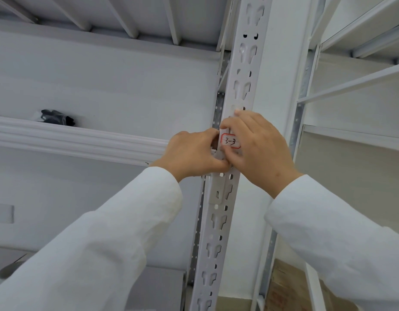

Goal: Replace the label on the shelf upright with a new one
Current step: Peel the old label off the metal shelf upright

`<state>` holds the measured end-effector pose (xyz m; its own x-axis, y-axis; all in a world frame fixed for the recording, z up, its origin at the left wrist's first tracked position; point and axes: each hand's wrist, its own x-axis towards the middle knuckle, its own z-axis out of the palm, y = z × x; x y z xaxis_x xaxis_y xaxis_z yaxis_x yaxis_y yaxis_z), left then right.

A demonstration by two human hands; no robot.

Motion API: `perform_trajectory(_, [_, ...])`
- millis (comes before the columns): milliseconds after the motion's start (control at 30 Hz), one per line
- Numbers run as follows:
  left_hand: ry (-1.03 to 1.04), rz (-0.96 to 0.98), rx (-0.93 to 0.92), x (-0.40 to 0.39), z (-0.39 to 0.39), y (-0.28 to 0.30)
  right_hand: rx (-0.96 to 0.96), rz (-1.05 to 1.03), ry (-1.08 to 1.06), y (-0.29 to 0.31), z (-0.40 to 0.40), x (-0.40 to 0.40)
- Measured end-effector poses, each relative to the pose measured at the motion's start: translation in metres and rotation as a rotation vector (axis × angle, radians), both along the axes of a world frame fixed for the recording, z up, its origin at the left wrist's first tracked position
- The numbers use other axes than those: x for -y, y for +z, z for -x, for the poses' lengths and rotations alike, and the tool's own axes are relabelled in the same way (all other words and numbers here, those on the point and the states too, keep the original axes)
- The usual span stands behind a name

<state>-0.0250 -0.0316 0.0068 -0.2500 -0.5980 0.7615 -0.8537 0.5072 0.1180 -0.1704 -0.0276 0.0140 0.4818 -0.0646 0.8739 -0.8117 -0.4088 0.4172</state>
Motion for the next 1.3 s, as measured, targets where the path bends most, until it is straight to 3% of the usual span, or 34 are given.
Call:
perform_trajectory(467, [0.030,-0.014,0.015,0.000,0.001,0.001,0.006,0.086,-0.106,-0.002,-0.006,0.000])
perform_trajectory(800, [0.035,-0.031,0.012,0.000,0.001,0.001,0.034,-0.034,-0.013,0.002,-0.004,-0.003])
perform_trajectory(1300, [0.031,-0.032,0.005,0.002,0.000,0.001,0.096,0.056,-0.061,-0.004,-0.013,0.001])
